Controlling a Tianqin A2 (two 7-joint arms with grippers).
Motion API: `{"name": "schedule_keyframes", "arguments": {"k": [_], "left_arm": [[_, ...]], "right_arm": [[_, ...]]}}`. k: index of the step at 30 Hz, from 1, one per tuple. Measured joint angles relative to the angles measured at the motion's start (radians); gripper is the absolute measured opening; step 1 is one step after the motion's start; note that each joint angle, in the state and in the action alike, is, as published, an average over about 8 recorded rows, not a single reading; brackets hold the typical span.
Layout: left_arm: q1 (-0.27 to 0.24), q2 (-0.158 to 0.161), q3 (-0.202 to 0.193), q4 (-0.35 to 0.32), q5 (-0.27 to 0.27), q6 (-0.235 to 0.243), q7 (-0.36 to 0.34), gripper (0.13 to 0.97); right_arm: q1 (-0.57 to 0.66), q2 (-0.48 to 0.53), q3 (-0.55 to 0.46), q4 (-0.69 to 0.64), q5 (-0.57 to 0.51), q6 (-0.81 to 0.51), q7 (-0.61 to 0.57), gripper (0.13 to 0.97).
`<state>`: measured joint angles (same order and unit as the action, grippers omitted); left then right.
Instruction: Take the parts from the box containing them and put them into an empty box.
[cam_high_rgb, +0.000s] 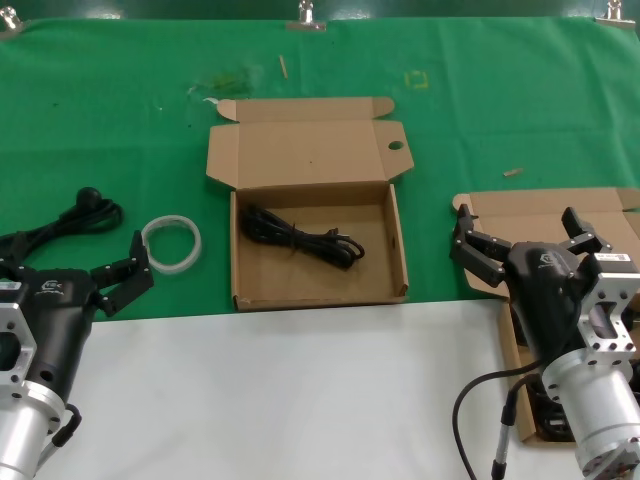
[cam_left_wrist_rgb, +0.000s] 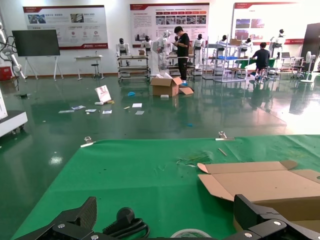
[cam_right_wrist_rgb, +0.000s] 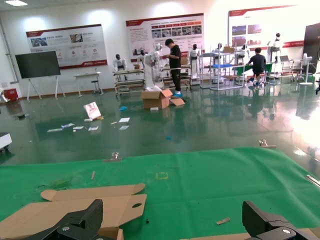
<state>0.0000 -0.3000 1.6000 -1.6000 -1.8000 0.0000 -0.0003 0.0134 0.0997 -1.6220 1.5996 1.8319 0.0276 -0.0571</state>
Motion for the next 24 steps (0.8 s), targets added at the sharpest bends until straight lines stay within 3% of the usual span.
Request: {"name": "schedule_keyframes", "arguments": {"k": [24], "left_arm": [[0.0,0.0,0.0,0.0,0.0,0.0,0.0,0.966]], "right_arm": [[0.0,0.0,0.0,0.0,0.0,0.0,0.0,0.966]]}}
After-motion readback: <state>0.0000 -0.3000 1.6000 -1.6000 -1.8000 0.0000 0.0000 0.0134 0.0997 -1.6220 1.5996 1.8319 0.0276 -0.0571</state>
